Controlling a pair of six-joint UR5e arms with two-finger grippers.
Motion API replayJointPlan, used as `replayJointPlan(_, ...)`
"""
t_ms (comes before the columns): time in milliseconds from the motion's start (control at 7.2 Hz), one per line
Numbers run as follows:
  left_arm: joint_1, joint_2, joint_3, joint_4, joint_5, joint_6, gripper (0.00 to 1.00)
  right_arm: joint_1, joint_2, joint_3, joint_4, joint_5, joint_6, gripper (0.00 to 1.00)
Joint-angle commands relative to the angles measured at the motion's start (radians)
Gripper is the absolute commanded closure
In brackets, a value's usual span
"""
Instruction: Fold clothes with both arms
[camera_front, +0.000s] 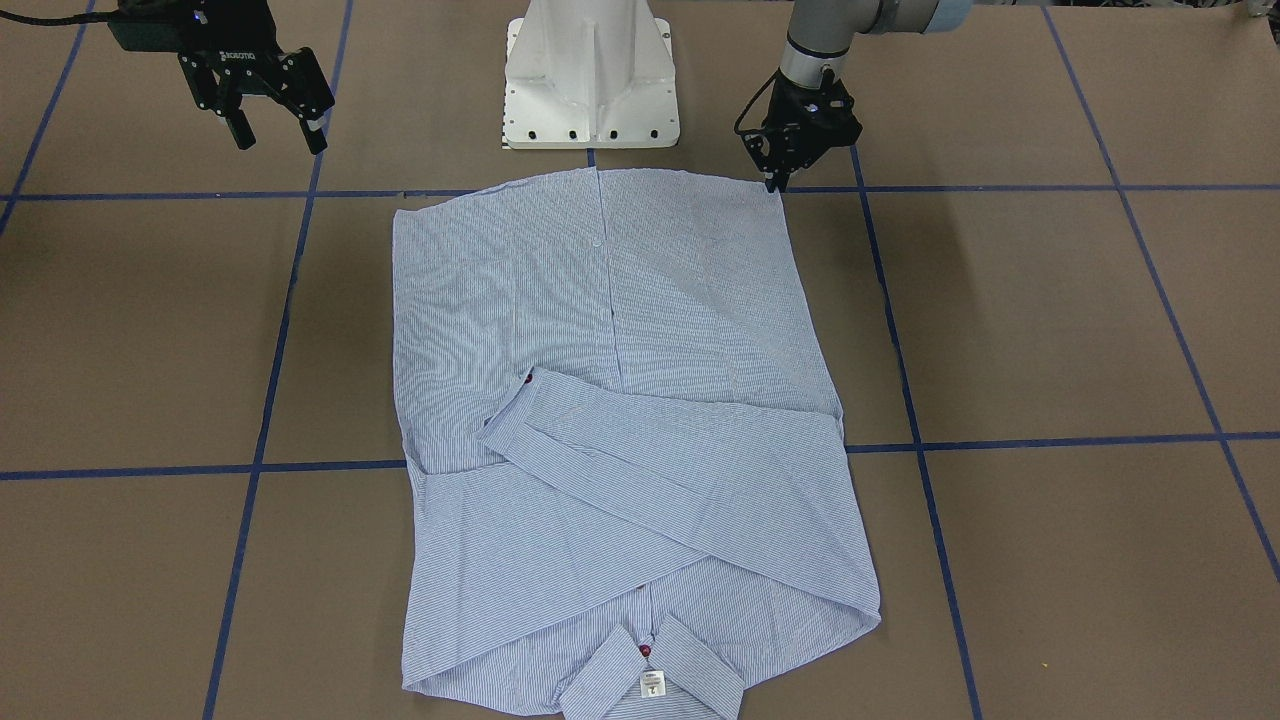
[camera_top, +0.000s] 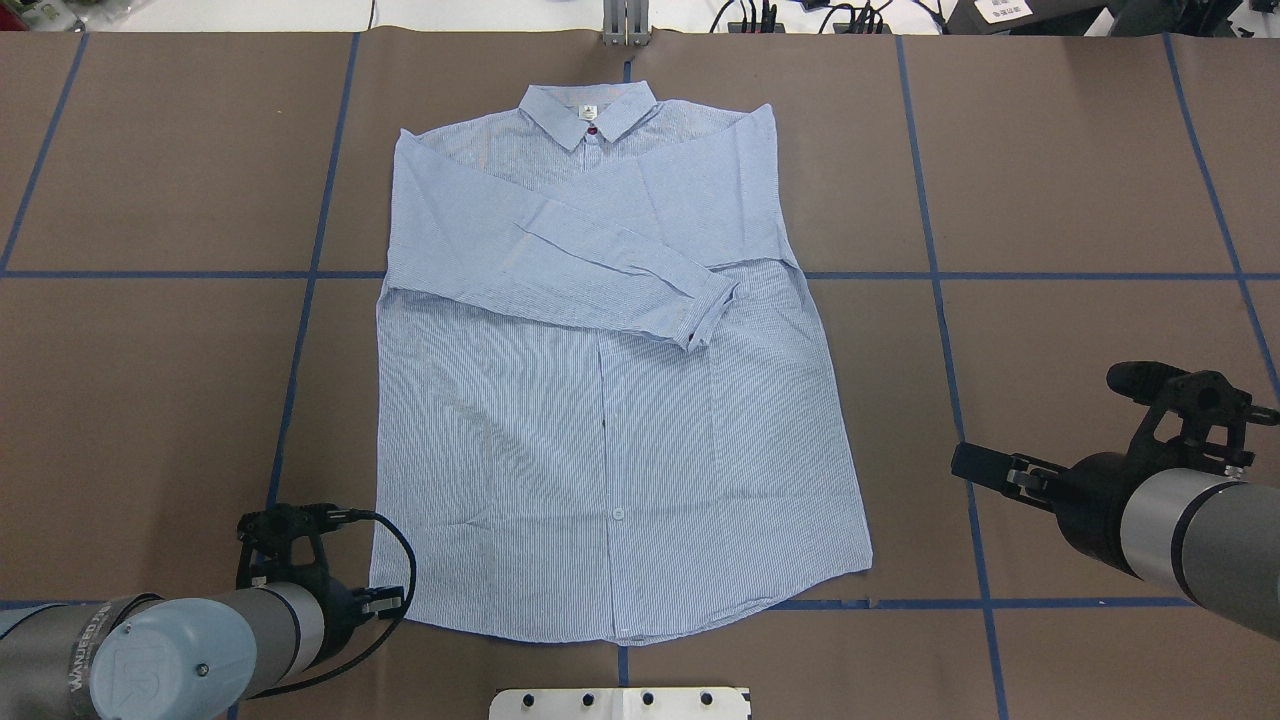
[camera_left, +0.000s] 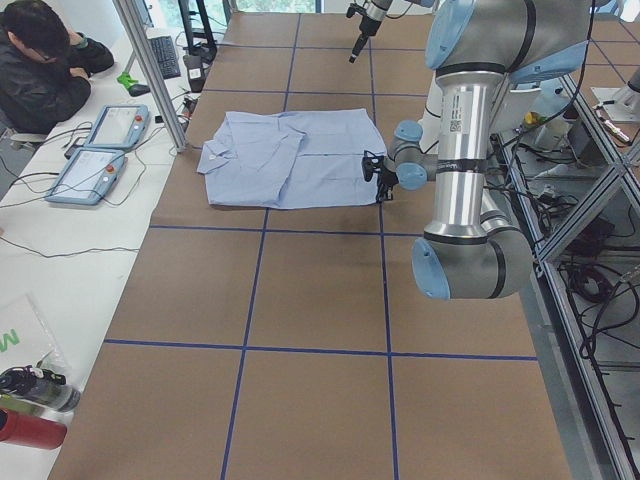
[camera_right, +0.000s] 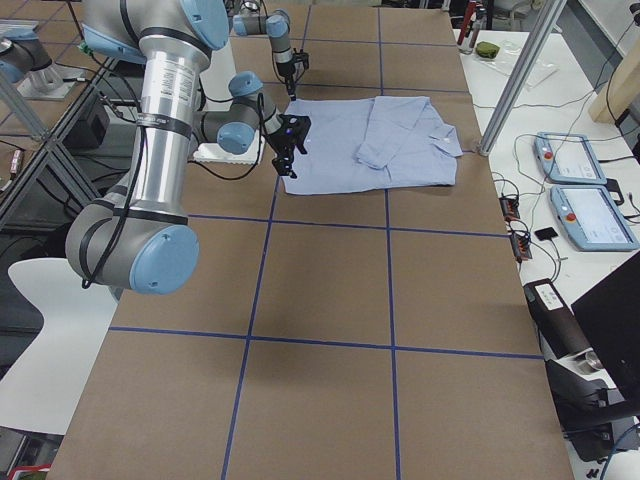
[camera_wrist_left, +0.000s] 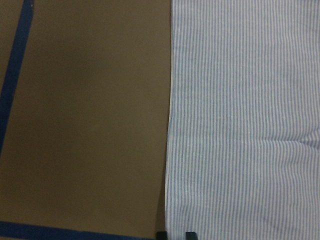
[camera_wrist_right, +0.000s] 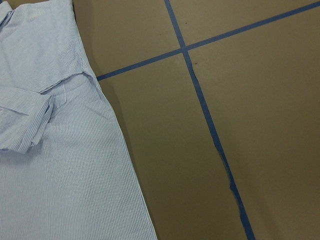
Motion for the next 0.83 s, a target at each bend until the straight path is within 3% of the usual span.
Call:
replayJointPlan(0, -0.02, 0.0, 0.001, 0.0, 0.0, 0.018, 0.76, 0.0, -0.001, -0.002, 0.0, -0.001, 0.0, 0.0)
replayJointPlan(695, -0.027, 0.0, 0.004, -0.002, -0.005, 0.049, 0.73, 0.0, 0.001, -0.003, 0.0, -0.001, 0.0, 0.0)
